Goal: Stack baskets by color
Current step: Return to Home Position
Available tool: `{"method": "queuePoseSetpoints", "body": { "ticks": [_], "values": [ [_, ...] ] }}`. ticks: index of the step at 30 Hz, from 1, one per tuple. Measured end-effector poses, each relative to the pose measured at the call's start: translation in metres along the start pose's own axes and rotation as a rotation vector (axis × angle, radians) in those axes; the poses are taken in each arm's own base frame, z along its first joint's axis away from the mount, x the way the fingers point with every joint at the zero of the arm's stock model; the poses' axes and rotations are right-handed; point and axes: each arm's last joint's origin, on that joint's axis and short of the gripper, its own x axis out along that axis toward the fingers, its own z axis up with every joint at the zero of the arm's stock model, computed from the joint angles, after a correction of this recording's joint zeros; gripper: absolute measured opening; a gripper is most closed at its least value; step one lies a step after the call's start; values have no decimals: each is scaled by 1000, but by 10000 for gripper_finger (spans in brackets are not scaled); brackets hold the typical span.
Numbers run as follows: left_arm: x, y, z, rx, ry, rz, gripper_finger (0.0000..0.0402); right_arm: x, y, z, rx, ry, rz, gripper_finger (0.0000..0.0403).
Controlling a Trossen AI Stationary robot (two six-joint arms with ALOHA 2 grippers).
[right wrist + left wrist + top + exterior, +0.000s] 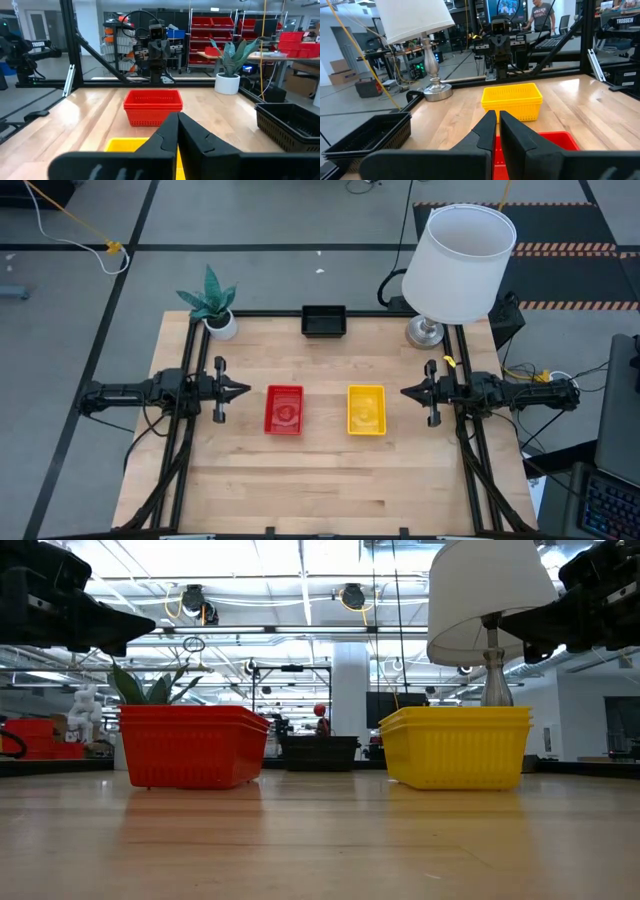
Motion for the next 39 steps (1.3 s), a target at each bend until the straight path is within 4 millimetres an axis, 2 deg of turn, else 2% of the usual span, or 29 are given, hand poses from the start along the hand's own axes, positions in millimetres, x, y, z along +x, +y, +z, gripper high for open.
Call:
{"method": "queuePoseSetpoints", "body": {
  "ticks": [5, 17, 35, 39],
  "values": [
    [0, 0, 0, 0, 0, 0, 26, 0, 0, -1, -1, 2, 1, 0],
    [0, 0, 1, 0, -11, 2, 26, 1, 0, -2, 155, 9, -2, 0],
    [0, 0, 1, 0, -16, 3, 26, 1, 0, -2, 128, 10, -3, 0],
    [0, 0, 1, 0, -17, 3, 26, 1, 2, -2, 69, 16, 66, 0]
  ]
}}
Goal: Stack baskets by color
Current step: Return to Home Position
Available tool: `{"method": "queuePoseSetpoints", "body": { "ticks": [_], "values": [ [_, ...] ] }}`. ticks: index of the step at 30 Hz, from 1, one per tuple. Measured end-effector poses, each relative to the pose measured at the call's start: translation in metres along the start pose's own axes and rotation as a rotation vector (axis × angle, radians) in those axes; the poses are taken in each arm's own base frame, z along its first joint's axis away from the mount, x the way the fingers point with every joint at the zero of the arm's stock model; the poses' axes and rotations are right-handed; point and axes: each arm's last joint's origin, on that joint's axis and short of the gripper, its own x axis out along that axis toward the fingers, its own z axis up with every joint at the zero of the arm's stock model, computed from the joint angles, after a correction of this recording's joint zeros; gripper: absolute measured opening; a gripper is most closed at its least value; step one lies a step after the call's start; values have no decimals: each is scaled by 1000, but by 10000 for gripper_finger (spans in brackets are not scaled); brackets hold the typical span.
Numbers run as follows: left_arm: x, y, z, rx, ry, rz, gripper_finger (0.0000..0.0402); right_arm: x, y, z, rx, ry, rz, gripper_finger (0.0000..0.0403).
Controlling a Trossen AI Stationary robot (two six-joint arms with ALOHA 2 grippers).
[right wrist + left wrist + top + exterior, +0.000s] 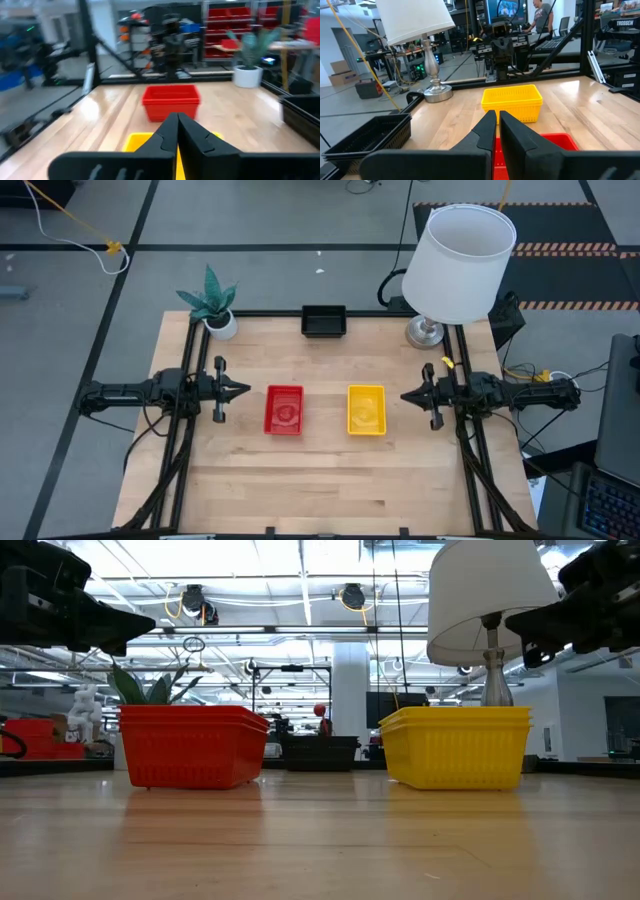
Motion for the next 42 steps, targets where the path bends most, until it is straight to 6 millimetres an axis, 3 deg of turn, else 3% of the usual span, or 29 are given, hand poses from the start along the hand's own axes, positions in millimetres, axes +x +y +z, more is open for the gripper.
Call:
{"method": "queuePoseSetpoints", "body": {
  "ticks": [5, 27, 42],
  "values": [
    [0, 0, 0, 0, -1, 0, 26, 0, 3, -1, -100, 6, 108, 0],
    [0, 0, 0, 0, -2, 0, 26, 0, 2, -1, -267, -1, 81, 0],
    [0, 0, 1, 0, -3, 0, 26, 0, 2, -1, -185, 2, 81, 0]
  ]
}}
